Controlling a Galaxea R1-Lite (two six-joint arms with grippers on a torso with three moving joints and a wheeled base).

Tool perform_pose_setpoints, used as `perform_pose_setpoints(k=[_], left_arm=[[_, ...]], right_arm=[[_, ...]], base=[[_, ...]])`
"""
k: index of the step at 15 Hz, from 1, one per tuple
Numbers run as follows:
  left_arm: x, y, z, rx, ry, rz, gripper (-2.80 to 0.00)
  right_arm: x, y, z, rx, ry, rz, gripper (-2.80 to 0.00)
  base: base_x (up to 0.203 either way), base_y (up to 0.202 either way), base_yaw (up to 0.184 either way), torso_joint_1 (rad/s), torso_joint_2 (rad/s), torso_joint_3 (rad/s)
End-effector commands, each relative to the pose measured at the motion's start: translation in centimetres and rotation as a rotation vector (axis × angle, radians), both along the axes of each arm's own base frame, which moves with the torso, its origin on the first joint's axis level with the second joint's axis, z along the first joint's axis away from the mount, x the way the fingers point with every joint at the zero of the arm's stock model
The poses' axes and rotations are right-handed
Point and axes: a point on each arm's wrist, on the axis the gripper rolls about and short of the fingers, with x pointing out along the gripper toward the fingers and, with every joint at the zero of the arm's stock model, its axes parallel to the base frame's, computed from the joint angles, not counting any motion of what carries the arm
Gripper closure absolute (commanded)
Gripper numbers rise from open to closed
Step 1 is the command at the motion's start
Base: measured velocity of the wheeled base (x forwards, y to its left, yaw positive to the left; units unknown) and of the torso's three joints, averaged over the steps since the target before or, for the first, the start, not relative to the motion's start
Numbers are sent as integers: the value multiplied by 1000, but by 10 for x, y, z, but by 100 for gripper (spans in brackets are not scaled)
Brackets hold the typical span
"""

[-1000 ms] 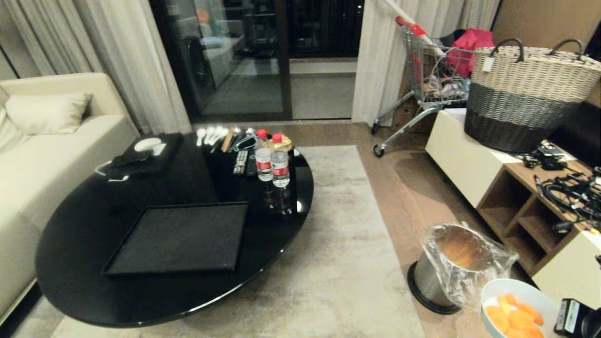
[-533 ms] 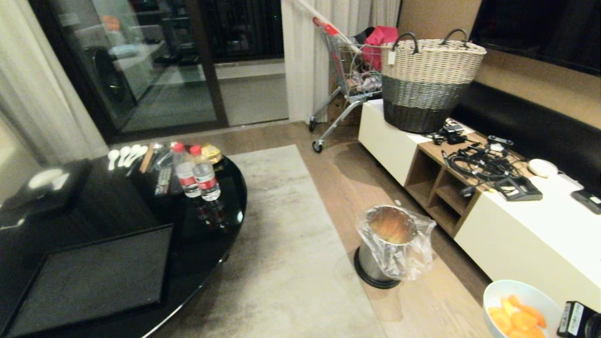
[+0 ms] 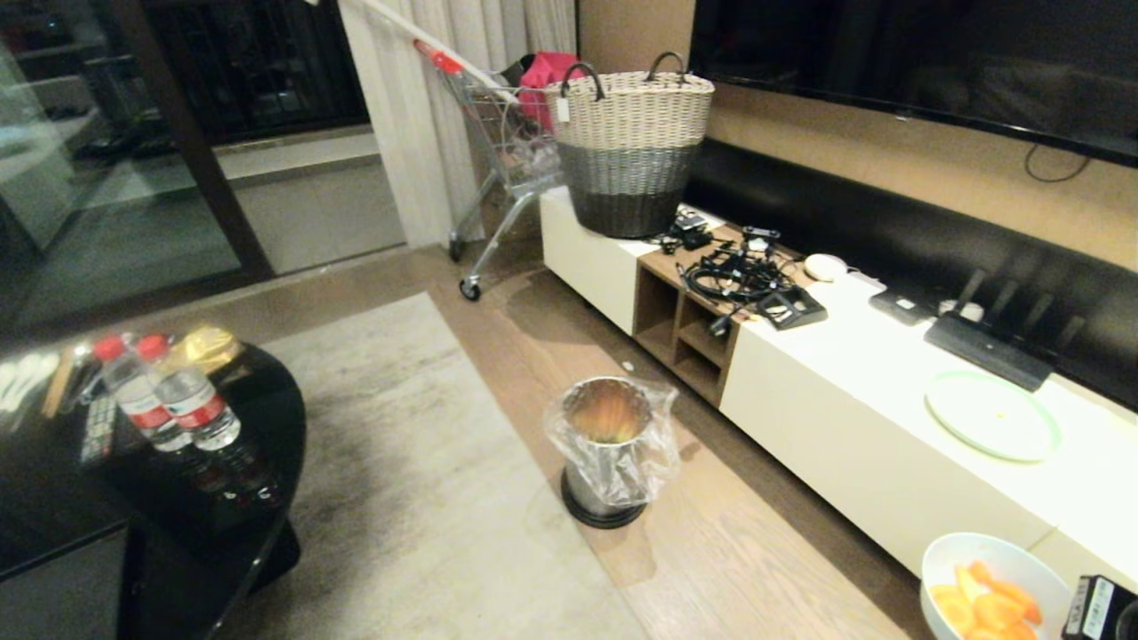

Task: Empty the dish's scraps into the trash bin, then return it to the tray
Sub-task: Move the bowl over the trash can

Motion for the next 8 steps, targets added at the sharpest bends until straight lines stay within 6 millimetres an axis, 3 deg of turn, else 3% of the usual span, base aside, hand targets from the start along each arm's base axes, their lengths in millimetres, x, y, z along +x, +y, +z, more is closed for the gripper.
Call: perform_pose_setpoints(k=[1,8], left_arm=[[0,0,0,0,-1,0,0],[0,0,0,0,-1,0,0]], right_arm=[[1,0,1,-2,-9,-1,0],[2,0,1,-14,-4,29,0]], base=[[0,5,-133,2,2,5],[0,0,-13,0,0,0]])
